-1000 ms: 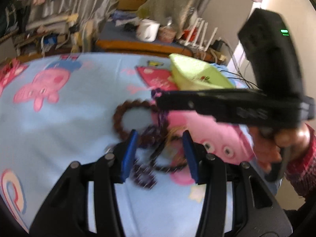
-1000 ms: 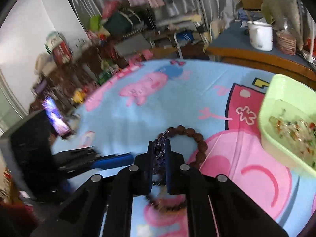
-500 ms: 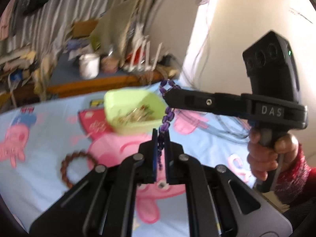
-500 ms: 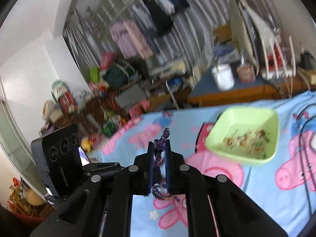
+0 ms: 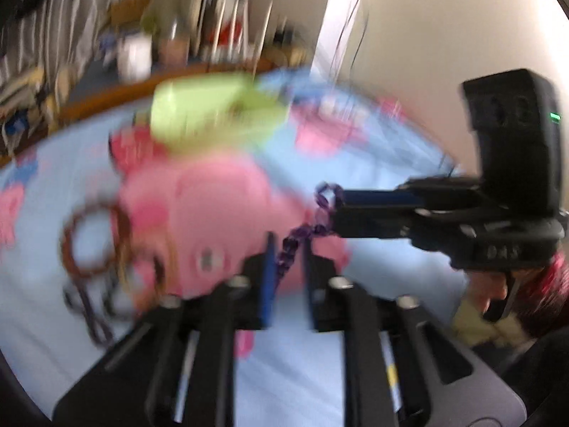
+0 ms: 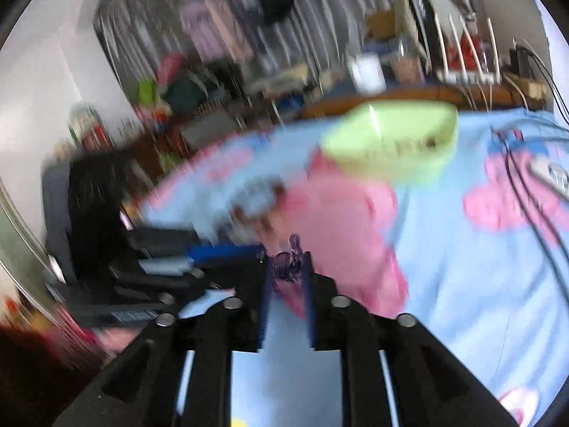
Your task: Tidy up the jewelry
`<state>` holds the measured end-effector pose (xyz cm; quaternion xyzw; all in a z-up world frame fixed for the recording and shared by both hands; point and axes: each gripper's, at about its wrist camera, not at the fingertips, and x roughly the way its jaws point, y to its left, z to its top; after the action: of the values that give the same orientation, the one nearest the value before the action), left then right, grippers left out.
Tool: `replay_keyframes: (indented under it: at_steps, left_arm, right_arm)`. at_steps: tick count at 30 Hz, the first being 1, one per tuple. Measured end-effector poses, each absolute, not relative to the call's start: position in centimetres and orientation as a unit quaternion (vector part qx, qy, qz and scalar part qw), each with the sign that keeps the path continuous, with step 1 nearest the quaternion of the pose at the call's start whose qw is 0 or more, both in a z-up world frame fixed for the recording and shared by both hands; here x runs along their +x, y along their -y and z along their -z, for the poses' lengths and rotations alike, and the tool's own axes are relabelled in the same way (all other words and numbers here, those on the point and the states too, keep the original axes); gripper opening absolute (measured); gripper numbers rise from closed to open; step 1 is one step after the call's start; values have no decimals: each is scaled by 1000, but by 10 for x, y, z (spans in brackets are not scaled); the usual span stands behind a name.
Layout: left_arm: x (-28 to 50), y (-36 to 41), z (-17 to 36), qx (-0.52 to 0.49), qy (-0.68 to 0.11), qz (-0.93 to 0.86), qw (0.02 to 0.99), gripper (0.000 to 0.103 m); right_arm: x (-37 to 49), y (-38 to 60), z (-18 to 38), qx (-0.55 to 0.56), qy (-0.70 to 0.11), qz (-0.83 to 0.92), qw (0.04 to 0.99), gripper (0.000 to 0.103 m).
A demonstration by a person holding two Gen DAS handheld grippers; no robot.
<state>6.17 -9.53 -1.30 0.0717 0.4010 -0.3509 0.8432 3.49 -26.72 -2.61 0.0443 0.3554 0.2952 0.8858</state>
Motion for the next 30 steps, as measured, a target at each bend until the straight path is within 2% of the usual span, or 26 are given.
replay_keyframes:
  at_steps: [1,4,7,14,15,16,18,19,20,22,23,30]
  left_arm:
    - [59,92,24,79,-410,340,843,37]
    - [52,79,34,88,-413,329,845,41]
    - [46,71,25,96,-384,322,860,66]
    - [50,102,29,153,-374,334,852,66]
    - [50,106,33,165,-378,332,848,65]
    - [51,109,38,171,-387,335,842,48]
    - [55,109,43,166,-394,344,836,31]
    - [58,109,43,162,-394,349,835,22]
    - [62,108,42,154,-400,353,831,14]
    - [75,102,41,111,-419,370,822,14]
    - [80,100,41,91,-426,374,819,8]
    - [107,84,4,0,-417,393,820,8]
  right_arm:
    - [31,265,38,20,-366,-286,885,0]
    - [17,259,55,-74,-356,-268,892,3]
    - [13,254,53,-128,-341,-265,893,17]
    - [33,233,56,-193,-336,-278,879,31]
    - [38,232,59,-203,-342,-274,876,33]
    - [45,232,63,-209,-354,-274,870,34]
    - [57,237,64,-189,-362,-305,860,33]
    - [59,236,64,-193,-365,-310,856,26]
    - [61,234,64,-187,-373,-321,850,0]
    - [68,233,62,-154,-392,-327,846,0]
    - [68,232,61,-145,-395,-331,845,0]
    - [99,256,27,72,-414,-389,820,0]
